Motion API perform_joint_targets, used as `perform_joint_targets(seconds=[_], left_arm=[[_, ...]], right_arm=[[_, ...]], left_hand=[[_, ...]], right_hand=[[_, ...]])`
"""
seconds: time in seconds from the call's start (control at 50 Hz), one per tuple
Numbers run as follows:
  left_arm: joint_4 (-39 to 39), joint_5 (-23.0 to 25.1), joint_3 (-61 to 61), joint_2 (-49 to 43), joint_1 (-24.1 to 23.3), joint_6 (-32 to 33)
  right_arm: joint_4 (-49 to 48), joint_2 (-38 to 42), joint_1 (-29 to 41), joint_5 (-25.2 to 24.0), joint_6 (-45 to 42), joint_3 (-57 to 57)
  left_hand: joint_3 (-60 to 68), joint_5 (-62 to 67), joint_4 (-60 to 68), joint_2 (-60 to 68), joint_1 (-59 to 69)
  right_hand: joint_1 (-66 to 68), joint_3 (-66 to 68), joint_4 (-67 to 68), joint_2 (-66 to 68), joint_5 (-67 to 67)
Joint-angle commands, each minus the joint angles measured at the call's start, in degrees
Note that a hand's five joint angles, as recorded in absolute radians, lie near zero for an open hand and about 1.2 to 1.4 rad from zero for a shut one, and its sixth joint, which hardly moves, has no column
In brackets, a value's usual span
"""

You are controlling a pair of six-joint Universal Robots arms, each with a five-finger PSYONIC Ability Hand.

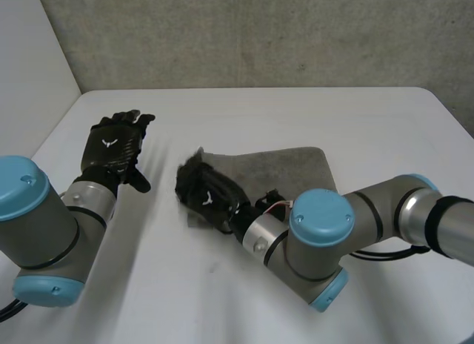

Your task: Fold the laundry

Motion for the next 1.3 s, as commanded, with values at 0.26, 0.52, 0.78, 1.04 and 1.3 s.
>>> perform_joint_targets(seconds=[0.26, 0.52, 0.78, 1.04, 1.3], left_arm=[[-0.2, 0.4, 6.2, -0.8, -7.9, -0.3], [-0.2, 0.0, 8.2, -5.6, -9.8, -0.3], [-0.2, -0.2, 6.3, -4.6, -9.3, -0.4], [-0.3, -0.7, 5.8, -3.0, -8.9, -0.4], [-0.3, -8.2, 3.6, 1.0, -7.5, -0.4]], right_arm=[[14.1, -19.3, -14.6, 12.7, 43.9, 10.7], [20.4, -13.8, -24.3, 11.9, 50.1, 13.7], [12.6, -11.4, -26.7, 12.6, 43.2, 13.6], [10.5, -13.7, -9.9, 11.3, 34.3, 2.5], [10.8, -3.1, 0.8, -0.3, 27.6, 1.7]], left_hand=[[0.4, -1.4, 0.3, 0.6, -0.1], [0.4, -1.4, 0.3, 0.6, -0.1], [0.4, -1.4, 0.3, 0.6, -0.1], [0.4, -1.4, 0.3, 0.6, -0.1], [0.4, -1.4, 0.3, 0.6, -0.1]], right_hand=[[-3.3, -6.3, -6.5, -6.0, -7.8], [20.0, 16.9, 16.7, 17.2, 15.4], [66.7, 63.7, 63.5, 64.0, 62.2], [66.7, 63.7, 63.5, 64.0, 62.2], [66.7, 63.7, 63.5, 64.0, 62.2]])
